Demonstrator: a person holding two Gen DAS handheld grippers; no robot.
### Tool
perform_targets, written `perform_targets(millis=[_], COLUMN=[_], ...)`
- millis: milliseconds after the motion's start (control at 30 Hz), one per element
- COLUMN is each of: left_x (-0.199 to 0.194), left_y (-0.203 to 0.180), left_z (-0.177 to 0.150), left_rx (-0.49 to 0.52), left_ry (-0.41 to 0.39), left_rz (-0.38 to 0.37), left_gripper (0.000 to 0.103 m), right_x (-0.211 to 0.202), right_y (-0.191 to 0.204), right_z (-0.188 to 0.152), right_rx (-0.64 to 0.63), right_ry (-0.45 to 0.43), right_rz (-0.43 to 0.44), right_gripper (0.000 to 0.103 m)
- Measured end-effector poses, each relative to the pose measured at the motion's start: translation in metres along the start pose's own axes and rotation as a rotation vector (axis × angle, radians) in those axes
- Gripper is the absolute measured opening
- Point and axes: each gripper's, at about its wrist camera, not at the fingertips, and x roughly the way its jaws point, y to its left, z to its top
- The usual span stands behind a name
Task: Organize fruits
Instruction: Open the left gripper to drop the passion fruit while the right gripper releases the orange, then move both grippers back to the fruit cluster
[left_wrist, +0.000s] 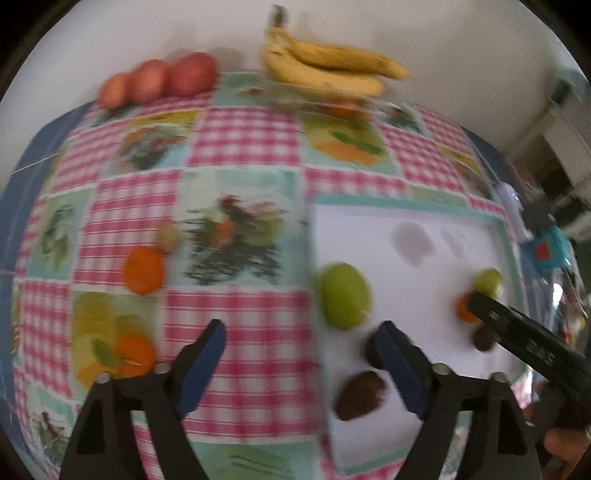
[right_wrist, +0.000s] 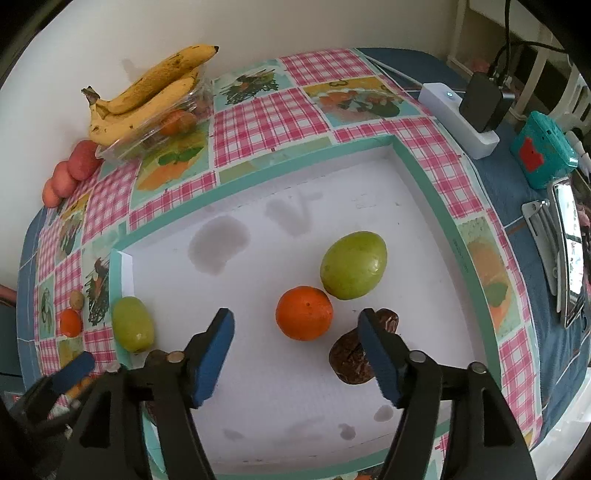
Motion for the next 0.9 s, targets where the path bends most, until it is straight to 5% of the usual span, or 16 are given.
perform_targets(millis=[67,133,233,900], left_x=[-0.003,-0.008,-0.017,-0.099], left_y=[0.016,0.034,0.056,0.166], left_z=[0.002,0.006,0.012,0.019], left_rx=[-0.041,-0.086,-0.133,-0.258], left_ry=[-0.020,-0.039,-0.067,-0.251], left_rz=[0.037,0.061,0.086,0.250], left_gripper=[0.103,0.103,0.103,0.103], right_x=[0.000,-0.003,-0.004,-0.031], right_y=[0.001,0.003,0.006,0.090], right_z=[0.000,-0.001,0.000,-0.012], right_rx=[-0.007,-0.019,-0.030,-0.130], right_ry=[-0.010,-0.026,-0.044,-0.092], right_rz=[-0.003,-0.005,-0.010,0.097], right_gripper=[0.080,0.081,0.094,0.095])
